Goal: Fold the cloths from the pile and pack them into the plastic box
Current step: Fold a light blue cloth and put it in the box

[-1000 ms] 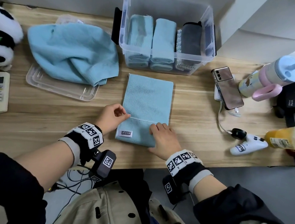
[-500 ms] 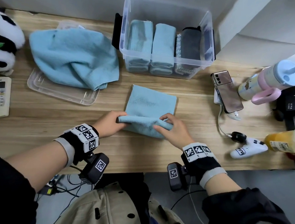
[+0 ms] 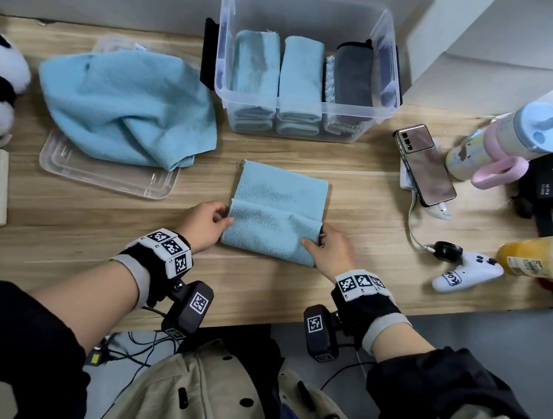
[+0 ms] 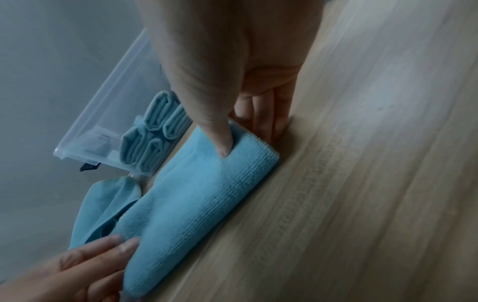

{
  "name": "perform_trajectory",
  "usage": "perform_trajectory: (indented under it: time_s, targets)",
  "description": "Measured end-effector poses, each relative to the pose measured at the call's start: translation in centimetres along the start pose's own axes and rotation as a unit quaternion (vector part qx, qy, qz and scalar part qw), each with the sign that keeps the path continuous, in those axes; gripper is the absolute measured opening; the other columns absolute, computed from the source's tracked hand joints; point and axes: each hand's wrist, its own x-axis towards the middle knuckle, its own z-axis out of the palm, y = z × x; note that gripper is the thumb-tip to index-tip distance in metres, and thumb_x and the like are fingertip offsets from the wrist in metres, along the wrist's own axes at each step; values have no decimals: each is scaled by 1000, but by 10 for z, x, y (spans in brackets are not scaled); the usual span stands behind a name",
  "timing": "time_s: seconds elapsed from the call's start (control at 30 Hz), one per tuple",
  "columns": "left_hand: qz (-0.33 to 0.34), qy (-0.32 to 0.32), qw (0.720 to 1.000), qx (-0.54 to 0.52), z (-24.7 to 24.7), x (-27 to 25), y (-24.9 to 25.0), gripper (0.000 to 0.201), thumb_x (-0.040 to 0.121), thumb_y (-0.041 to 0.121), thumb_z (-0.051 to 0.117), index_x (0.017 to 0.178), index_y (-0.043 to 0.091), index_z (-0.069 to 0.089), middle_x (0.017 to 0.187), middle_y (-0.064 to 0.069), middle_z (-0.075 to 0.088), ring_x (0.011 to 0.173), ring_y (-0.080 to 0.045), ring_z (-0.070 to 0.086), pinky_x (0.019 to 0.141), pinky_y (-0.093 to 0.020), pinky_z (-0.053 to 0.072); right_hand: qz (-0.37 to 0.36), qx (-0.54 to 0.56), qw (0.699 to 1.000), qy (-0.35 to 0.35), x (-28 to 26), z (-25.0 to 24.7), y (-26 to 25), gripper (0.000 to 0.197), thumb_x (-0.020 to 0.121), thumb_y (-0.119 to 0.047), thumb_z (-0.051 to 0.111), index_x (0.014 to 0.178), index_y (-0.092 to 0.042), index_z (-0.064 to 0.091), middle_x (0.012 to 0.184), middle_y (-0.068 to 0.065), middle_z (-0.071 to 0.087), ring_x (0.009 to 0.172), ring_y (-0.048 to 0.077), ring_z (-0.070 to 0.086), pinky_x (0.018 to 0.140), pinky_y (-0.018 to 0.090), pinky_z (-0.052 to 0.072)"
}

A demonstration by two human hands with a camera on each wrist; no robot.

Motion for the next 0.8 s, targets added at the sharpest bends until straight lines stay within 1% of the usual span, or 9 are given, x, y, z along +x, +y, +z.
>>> perform_trajectory:
  time_s: [0.2, 0.3, 0.37, 0.4, 0.47, 0.53, 0.6, 0.7, 0.8]
  targets:
    - [-40, -8, 999, -6, 2, 4, 5, 21, 86, 16, 65, 101, 2, 63, 84, -13, 62, 80, -23, 58, 78, -33, 47, 53, -73, 995, 50, 2, 2, -8, 47, 76, -28, 71, 112, -6, 50, 104, 10, 63, 97, 28, 60, 73, 27, 41]
    - [-62, -34, 996, -50, -1, 5, 7, 16, 84, 9, 66, 97, 2, 61, 86, -17, 63, 81, -23, 58, 84, -42, 49, -78, -127, 978, 148, -8, 0, -16, 45, 74, -24, 69, 111, -8, 48, 107, 10, 55, 101, 29, 53, 81, 34, 42]
    - [-71, -38, 994, -78, -3, 5, 8, 22, 82, 5, 67, 99, 10, 54, 98, -21, 65, 87, -25, 60, 88, -47, 50, -167, -167, 960, 149, -17, 1, -21, 47, 75, -30, 67, 114, -12, 48, 113, 5, 52, 108, 24, 49, 93, 35, 41]
    - [-77, -36, 992, -92, -4, 4, 10, 28, 81, 3, 67, 103, 11, 50, 104, -22, 63, 89, -26, 60, 85, -46, 53, -199, -191, 953, 127, -20, 2, -22, 51, 74, -35, 67, 117, -15, 48, 118, 3, 51, 113, 22, 46, 98, 35, 36]
    - [-86, -39, 989, -114, -4, 1, 15, 39, 82, -2, 63, 116, 6, 45, 105, -23, 59, 74, -26, 59, 60, -30, 56, -243, -245, 936, 64, -25, 6, -23, 63, 73, -43, 67, 127, -19, 45, 131, 1, 46, 127, 20, 38, 109, 35, 24]
    - [-95, -48, 987, -120, -4, -2, 18, 49, 84, -4, 60, 128, 3, 39, 105, -22, 55, 55, -18, 54, 37, -15, 44, -267, -301, 916, 1, -27, 12, -24, 73, 73, -40, 68, 136, -22, 38, 144, -1, 38, 139, 22, 26, 116, 39, 14]
    - [-96, -54, 987, -119, -5, -3, 16, 52, 85, -4, 59, 132, 3, 36, 103, -22, 57, 38, -7, 53, 31, -12, 36, -285, -328, 900, -25, -27, 19, -26, 73, 73, -27, 69, 139, -22, 36, 148, 0, 34, 141, 23, 23, 117, 42, 11]
    - [-105, -47, 983, -141, -7, -5, 10, 56, 86, 1, 59, 135, 7, 33, 79, -8, 56, 40, -4, 52, 35, -15, 39, -302, -333, 893, -17, -26, 26, -31, 58, 74, -12, 62, 130, -20, 50, 140, 4, 46, 134, 26, 37, 114, 45, 15]
    - [-111, 7, 975, -191, -15, -8, 7, 49, 89, 12, 58, 133, 11, 37, 89, -6, 55, 66, -11, 53, 56, -24, 44, -317, -343, 884, -2, -26, 29, -34, 44, 71, -11, 64, 114, -20, 63, 124, 5, 61, 117, 28, 56, 110, 49, 23]
